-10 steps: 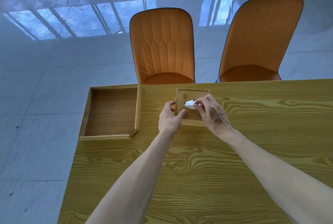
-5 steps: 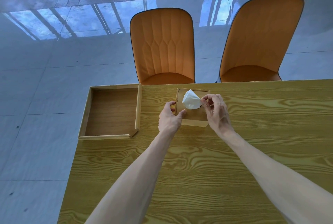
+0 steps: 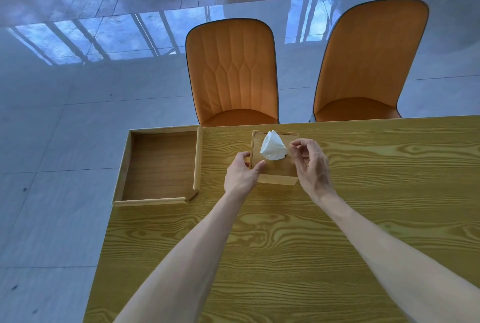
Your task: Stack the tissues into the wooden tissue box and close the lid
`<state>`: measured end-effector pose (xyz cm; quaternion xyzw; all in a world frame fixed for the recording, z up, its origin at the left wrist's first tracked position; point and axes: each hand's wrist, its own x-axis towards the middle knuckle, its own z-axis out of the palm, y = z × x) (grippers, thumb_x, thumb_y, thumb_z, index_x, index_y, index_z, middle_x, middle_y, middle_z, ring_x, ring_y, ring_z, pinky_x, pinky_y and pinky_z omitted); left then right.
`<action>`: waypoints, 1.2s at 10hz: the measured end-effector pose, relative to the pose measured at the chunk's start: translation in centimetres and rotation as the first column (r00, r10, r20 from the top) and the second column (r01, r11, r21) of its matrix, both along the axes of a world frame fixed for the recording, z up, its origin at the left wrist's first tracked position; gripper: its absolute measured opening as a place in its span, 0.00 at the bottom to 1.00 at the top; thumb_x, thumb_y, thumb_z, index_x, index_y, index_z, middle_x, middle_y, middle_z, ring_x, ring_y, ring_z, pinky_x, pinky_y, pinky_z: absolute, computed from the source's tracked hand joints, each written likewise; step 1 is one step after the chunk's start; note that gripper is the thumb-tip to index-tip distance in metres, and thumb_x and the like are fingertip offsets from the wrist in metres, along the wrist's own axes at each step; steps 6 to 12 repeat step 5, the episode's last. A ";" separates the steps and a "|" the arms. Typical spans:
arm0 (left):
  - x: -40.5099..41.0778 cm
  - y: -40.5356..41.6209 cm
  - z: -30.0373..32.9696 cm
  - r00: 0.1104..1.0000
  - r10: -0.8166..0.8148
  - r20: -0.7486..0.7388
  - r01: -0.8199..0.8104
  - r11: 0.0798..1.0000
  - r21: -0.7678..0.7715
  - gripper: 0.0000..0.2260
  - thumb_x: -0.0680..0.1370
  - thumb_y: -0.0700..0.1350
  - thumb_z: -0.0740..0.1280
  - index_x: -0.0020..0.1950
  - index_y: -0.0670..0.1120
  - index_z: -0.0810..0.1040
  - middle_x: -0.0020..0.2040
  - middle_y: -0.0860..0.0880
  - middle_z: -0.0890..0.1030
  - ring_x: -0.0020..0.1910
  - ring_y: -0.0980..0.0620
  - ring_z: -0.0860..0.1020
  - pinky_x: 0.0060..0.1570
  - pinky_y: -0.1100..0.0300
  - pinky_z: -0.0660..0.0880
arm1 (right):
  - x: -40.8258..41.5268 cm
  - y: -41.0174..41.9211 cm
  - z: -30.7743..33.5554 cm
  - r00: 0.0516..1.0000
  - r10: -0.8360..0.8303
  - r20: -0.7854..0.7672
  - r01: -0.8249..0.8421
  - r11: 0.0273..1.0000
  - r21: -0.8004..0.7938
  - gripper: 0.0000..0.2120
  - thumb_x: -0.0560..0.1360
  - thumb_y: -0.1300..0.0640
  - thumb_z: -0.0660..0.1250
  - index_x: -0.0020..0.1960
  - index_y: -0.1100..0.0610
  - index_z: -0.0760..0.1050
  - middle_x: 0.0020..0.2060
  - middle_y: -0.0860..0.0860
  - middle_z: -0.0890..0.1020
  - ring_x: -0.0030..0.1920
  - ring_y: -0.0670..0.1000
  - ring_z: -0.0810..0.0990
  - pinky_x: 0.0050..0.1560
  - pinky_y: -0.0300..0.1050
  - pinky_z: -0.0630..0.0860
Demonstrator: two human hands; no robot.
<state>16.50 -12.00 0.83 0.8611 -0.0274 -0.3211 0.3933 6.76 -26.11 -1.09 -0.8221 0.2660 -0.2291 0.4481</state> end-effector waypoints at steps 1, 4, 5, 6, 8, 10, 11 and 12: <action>0.3 0.3 0.7 0.991 -0.134 0.020 0.130 0.984 0.122 0.26 0.79 0.56 0.67 0.75 0.50 0.67 0.64 0.47 0.80 0.60 0.45 0.80 0.61 0.46 0.77 | -0.4 -0.2 0.8 0.999 -0.014 -0.049 0.012 1.000 -0.026 0.13 0.81 0.46 0.59 0.56 0.54 0.76 0.49 0.50 0.80 0.47 0.47 0.78 0.47 0.42 0.77; 0.4 1.3 4.9 0.832 -0.554 0.028 0.466 0.725 0.508 0.20 0.80 0.58 0.61 0.68 0.49 0.74 0.63 0.47 0.80 0.60 0.45 0.78 0.50 0.53 0.72 | -2.1 -1.5 6.3 0.716 0.205 -0.667 -0.304 0.952 -0.034 0.16 0.82 0.47 0.58 0.65 0.52 0.74 0.59 0.52 0.82 0.57 0.54 0.80 0.55 0.50 0.77; -0.4 1.4 6.6 0.790 -0.613 -0.038 0.541 0.666 0.514 0.21 0.80 0.57 0.61 0.70 0.48 0.74 0.67 0.47 0.78 0.64 0.45 0.76 0.56 0.52 0.72 | -2.4 -1.4 8.2 0.481 0.308 -0.821 -0.436 0.896 0.080 0.18 0.81 0.47 0.59 0.68 0.52 0.73 0.63 0.52 0.79 0.61 0.54 0.78 0.62 0.51 0.75; -0.4 1.4 6.6 0.790 -0.613 -0.038 0.541 0.666 0.514 0.21 0.80 0.57 0.61 0.70 0.48 0.74 0.67 0.47 0.78 0.64 0.45 0.76 0.56 0.52 0.72 | -2.4 -1.4 8.2 0.481 0.308 -0.821 -0.436 0.896 0.080 0.18 0.81 0.47 0.59 0.68 0.52 0.73 0.63 0.52 0.79 0.61 0.54 0.78 0.62 0.51 0.75; -0.4 1.4 6.6 0.790 -0.613 -0.038 0.541 0.666 0.514 0.21 0.80 0.57 0.61 0.70 0.48 0.74 0.67 0.47 0.78 0.64 0.45 0.76 0.56 0.52 0.72 | -2.4 -1.4 8.2 0.481 0.308 -0.821 -0.436 0.896 0.080 0.18 0.81 0.47 0.59 0.68 0.52 0.73 0.63 0.52 0.79 0.61 0.54 0.78 0.62 0.51 0.75; -0.4 1.4 6.6 0.790 -0.613 -0.038 0.541 0.666 0.514 0.21 0.80 0.57 0.61 0.70 0.48 0.74 0.67 0.47 0.78 0.64 0.45 0.76 0.56 0.52 0.72 | -2.4 -1.4 8.2 0.481 0.308 -0.821 -0.436 0.896 0.080 0.18 0.81 0.47 0.59 0.68 0.52 0.73 0.63 0.52 0.79 0.61 0.54 0.78 0.62 0.51 0.75; -0.4 1.4 6.6 0.790 -0.613 -0.038 0.541 0.666 0.514 0.21 0.80 0.57 0.61 0.70 0.48 0.74 0.67 0.47 0.78 0.64 0.45 0.76 0.56 0.52 0.72 | -2.4 -1.4 8.2 0.481 0.308 -0.821 -0.436 0.896 0.080 0.18 0.81 0.47 0.59 0.68 0.52 0.73 0.63 0.52 0.79 0.61 0.54 0.78 0.62 0.51 0.75; -0.4 1.4 6.6 0.790 -0.613 -0.038 0.541 0.666 0.514 0.21 0.80 0.57 0.61 0.70 0.48 0.74 0.67 0.47 0.78 0.64 0.45 0.76 0.56 0.52 0.72 | -2.4 -1.4 8.2 0.481 0.308 -0.821 -0.436 0.896 0.080 0.18 0.81 0.47 0.59 0.68 0.52 0.73 0.63 0.52 0.79 0.61 0.54 0.78 0.62 0.51 0.75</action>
